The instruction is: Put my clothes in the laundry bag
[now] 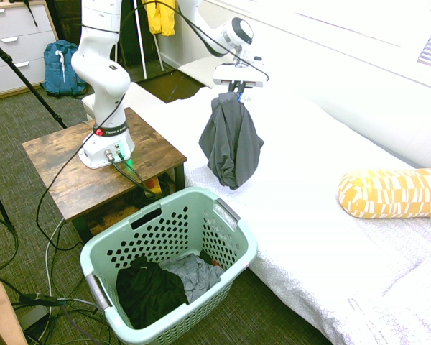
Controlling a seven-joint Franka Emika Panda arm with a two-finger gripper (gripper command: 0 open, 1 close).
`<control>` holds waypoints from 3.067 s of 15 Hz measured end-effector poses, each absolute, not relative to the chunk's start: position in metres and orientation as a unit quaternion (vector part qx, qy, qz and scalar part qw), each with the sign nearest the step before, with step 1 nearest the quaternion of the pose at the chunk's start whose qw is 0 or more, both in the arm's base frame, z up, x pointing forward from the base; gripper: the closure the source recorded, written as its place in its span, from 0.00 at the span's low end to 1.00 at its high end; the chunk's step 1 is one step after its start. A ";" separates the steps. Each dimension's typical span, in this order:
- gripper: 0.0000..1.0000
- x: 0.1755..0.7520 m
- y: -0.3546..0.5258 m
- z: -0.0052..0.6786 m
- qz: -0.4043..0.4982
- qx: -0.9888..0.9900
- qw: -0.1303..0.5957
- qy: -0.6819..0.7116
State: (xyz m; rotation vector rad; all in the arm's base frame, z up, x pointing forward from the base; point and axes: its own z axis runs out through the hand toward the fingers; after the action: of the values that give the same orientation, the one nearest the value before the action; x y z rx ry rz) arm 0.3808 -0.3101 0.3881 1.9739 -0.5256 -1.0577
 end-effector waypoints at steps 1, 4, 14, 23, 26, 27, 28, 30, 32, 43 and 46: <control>1.00 0.345 -0.333 0.404 -0.437 0.768 0.407 -0.231; 1.00 0.240 -0.375 0.419 -0.479 0.734 0.392 -0.279; 0.00 0.129 -0.412 0.231 -0.454 0.707 0.437 -0.320; 0.00 0.126 -0.442 0.205 -0.437 0.716 0.400 -0.368; 0.00 0.122 -0.450 0.202 -0.412 0.727 0.356 -0.417; 0.00 0.119 -0.451 0.201 -0.408 0.729 0.351 -0.423; 0.00 0.118 -0.452 0.199 -0.405 0.731 0.346 -0.426; 0.00 0.117 -0.450 0.192 -0.406 0.734 0.344 -0.422; 0.00 0.120 -0.452 0.188 -0.389 0.744 0.340 -0.425; 0.00 0.463 -0.310 0.232 -0.094 0.826 0.131 -0.541; 0.00 0.531 -0.193 0.232 -0.070 0.871 0.061 -0.482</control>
State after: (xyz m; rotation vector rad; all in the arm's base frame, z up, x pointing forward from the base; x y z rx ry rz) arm 0.5309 -0.1934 0.2322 2.6365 -1.4582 -0.2116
